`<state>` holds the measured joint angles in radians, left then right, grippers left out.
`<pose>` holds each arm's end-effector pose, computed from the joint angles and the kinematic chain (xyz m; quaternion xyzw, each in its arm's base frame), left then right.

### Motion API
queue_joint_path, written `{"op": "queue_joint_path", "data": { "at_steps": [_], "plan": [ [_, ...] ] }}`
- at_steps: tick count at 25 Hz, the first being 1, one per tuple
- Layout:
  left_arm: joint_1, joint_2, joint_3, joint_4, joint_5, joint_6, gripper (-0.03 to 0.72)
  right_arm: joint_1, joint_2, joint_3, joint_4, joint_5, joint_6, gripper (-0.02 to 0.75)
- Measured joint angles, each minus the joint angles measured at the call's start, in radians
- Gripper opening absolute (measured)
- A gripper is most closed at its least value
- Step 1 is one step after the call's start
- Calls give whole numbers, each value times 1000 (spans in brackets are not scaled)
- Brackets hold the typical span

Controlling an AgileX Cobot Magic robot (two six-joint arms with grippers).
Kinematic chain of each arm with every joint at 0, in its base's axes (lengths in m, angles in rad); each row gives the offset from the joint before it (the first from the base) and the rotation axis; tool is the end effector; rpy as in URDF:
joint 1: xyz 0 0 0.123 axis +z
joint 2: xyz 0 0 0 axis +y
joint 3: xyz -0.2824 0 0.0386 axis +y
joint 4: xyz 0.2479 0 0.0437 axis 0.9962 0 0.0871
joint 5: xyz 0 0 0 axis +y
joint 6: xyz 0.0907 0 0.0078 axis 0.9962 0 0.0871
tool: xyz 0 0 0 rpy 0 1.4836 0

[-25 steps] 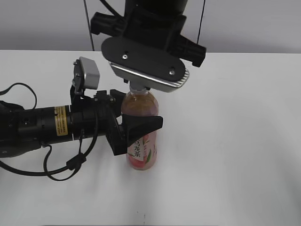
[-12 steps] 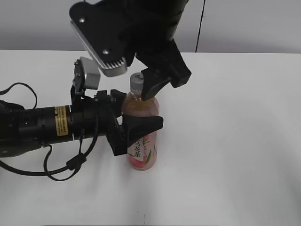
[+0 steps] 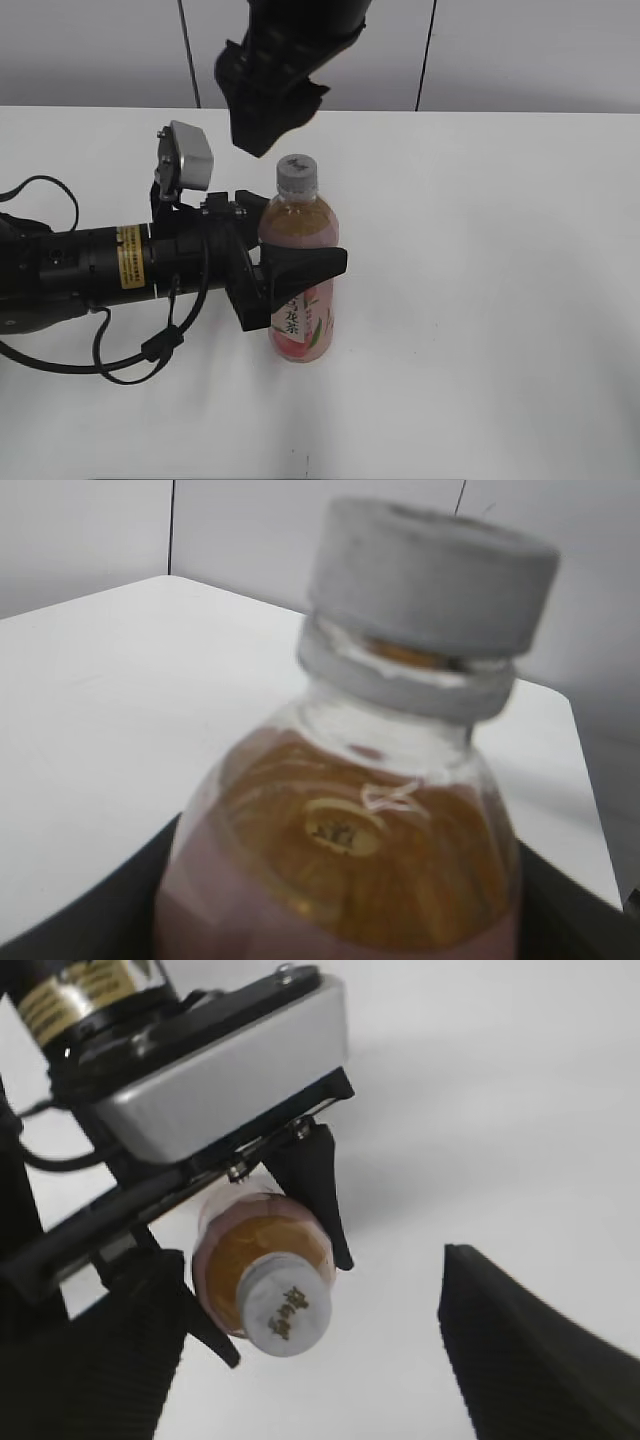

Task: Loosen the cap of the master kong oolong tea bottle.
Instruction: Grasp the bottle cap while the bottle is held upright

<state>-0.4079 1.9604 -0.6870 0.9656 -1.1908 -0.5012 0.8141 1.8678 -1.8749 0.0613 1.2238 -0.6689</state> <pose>0.2613 -0.1886 0.1320 0.3975 0.6441 -0.4392 0.4840 0.2748 0.2987 0.3450 -0.6559 0.7218 0.0462 0.2160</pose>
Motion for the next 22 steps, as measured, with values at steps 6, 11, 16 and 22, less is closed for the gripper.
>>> {"op": "queue_joint_path", "data": {
  "at_steps": [6, 11, 16, 22],
  "plan": [
    [0, 0, 0, 0, 0, 0, 456, 0, 0, -17, 1, 0, 562, 593],
    [0, 0, 0, 0, 1, 0, 455, 0, -1, -2, 3, 0, 760, 592],
    [0, 0, 0, 0, 1, 0, 455, 0, -4, 76, 4, 0, 817, 592],
    [0, 0, 0, 0, 1, 0, 455, 0, -5, 124, 3, 0, 829, 580]
  ]
}}
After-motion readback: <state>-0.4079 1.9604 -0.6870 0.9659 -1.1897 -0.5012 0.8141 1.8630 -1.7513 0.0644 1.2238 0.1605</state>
